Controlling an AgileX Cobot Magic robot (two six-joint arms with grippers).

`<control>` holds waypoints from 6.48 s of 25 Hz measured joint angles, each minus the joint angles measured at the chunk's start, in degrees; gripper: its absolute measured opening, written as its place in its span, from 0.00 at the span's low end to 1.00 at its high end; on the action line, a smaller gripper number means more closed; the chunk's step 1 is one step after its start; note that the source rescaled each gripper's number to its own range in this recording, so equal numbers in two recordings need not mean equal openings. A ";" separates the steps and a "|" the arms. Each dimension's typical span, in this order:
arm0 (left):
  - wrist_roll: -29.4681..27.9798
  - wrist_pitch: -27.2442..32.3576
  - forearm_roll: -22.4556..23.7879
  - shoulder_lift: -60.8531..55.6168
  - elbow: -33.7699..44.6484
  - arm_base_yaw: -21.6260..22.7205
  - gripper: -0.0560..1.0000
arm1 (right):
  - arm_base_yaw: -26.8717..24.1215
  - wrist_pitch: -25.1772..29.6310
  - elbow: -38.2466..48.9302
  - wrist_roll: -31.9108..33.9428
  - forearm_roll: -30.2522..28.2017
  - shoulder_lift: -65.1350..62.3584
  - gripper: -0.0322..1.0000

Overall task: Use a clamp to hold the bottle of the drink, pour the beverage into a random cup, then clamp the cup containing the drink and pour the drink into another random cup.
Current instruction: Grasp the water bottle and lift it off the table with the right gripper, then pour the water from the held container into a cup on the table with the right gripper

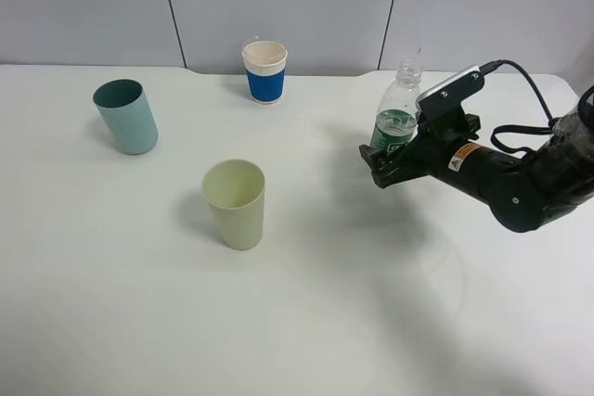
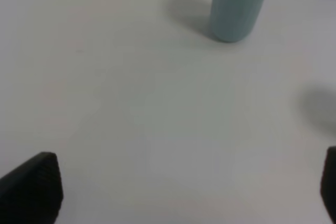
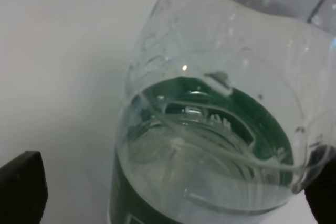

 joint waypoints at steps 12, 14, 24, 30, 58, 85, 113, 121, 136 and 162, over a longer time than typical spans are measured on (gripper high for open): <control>0.00 0.00 0.00 0.00 0.00 0.00 1.00 | -3.09 -2.78 -0.09 3.65 -0.87 0.40 1.00; 0.00 0.00 0.00 0.00 0.00 0.00 1.00 | -3.64 -2.78 -0.74 5.44 -2.37 0.40 1.00; 0.00 0.00 0.00 0.00 0.00 0.00 1.00 | -4.09 -2.58 -2.96 8.47 -6.41 0.45 1.00; 0.00 0.00 0.00 0.00 0.00 0.00 1.00 | -4.09 -0.60 -5.10 10.58 -7.80 0.45 0.98; 0.00 0.00 0.00 0.00 0.00 0.00 1.00 | -4.02 1.99 -5.59 10.92 -10.68 0.45 0.04; 0.00 0.00 0.00 0.00 0.00 0.00 1.00 | 5.08 34.78 -16.80 22.17 -22.81 -14.08 0.04; 0.00 0.00 0.00 0.00 0.00 0.00 1.00 | 21.86 50.22 -28.79 13.38 -53.99 -14.03 0.04; 0.00 0.00 0.00 0.00 0.00 0.00 1.00 | 23.60 51.82 -28.79 5.35 -54.00 -12.53 0.04; 0.00 0.00 0.00 0.00 0.00 0.00 1.00 | 23.88 53.87 -28.79 -8.66 -54.00 -12.03 0.04; 0.00 0.00 0.00 0.00 0.00 0.00 1.00 | 24.73 56.60 -28.79 -25.46 -51.19 -12.03 0.04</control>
